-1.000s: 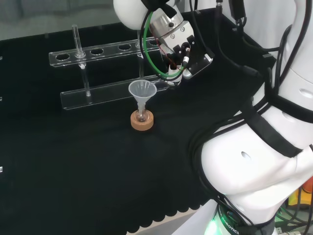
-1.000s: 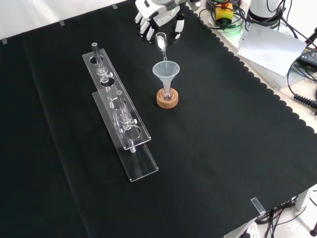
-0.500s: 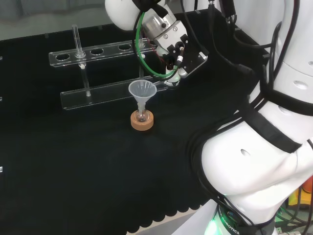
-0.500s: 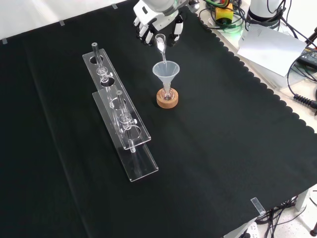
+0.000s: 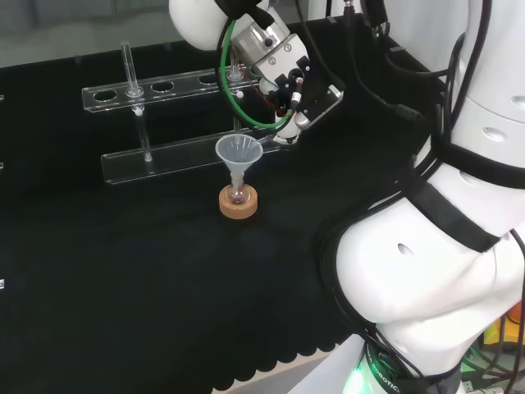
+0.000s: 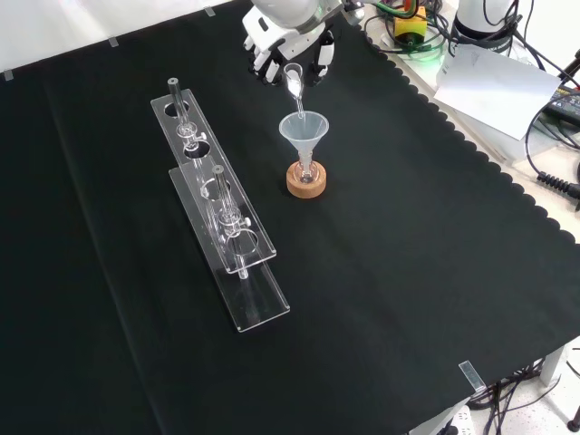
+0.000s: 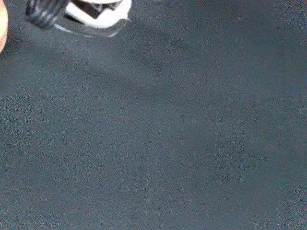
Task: Pour all the NaCl from the weighing funnel into the round-bottom flask.
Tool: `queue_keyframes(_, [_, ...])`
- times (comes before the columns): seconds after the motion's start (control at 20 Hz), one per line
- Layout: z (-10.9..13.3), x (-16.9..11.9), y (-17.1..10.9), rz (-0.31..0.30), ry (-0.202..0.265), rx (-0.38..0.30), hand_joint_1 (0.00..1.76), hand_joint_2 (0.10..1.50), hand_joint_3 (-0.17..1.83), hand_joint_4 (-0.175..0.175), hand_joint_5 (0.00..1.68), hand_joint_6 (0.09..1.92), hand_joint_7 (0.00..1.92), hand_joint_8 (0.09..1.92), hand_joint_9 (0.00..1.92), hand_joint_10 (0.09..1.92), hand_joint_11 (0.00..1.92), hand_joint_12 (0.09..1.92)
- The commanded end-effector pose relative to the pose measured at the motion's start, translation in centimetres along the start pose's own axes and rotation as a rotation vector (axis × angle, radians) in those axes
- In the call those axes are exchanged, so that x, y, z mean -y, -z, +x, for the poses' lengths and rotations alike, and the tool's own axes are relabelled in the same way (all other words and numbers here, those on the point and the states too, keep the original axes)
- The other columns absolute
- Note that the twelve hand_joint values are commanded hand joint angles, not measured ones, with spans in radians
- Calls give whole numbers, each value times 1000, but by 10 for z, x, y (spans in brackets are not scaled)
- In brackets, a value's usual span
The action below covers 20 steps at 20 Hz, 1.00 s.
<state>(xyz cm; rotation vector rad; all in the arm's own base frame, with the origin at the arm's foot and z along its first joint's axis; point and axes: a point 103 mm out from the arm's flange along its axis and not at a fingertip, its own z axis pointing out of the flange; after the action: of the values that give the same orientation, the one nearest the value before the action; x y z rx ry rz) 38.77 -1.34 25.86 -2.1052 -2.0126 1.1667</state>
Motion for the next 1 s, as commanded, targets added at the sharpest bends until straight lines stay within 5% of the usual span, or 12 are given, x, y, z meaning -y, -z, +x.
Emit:
queue_keyframes(0.05, [2,-2,6,58,-17,33,1077,698,724,175,1112,981,581,622,841,479,572,1239])
queue_keyframes(1.0, [7,1,23,78,-46,125,1077,695,731,175,1111,986,560,627,829,479,558,1241])
